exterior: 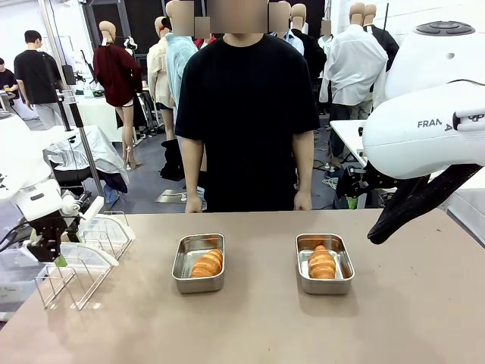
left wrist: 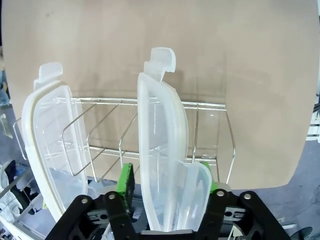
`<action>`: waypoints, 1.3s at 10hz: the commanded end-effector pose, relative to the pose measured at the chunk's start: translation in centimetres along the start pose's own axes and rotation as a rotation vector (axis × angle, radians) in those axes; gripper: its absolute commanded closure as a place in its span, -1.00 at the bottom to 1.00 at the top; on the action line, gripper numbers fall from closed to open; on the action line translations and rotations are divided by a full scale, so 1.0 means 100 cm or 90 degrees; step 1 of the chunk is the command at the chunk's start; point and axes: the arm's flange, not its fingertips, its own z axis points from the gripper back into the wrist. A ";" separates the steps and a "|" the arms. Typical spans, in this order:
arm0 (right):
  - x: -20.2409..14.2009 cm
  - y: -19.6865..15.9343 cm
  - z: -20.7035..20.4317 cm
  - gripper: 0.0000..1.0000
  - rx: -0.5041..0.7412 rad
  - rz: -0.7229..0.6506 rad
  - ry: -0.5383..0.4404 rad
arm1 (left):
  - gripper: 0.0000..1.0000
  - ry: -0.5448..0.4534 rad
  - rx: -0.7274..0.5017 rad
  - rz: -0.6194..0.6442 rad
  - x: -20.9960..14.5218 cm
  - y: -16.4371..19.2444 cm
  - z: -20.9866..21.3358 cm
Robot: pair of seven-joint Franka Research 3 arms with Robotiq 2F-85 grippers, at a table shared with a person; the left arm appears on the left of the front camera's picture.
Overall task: Place the bread in airtight containers.
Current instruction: Pick up one Airtight Container lid and hand it to the human.
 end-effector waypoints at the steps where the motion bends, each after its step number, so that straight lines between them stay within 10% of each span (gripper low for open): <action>1: 0.000 0.000 0.000 -1.00 0.001 0.001 0.000 | 0.83 0.006 -0.008 -0.011 -0.006 0.005 0.002; 13: 0.000 0.000 0.000 -1.00 0.001 0.001 0.000 | 1.00 0.043 -0.032 -0.017 -0.006 -0.001 0.034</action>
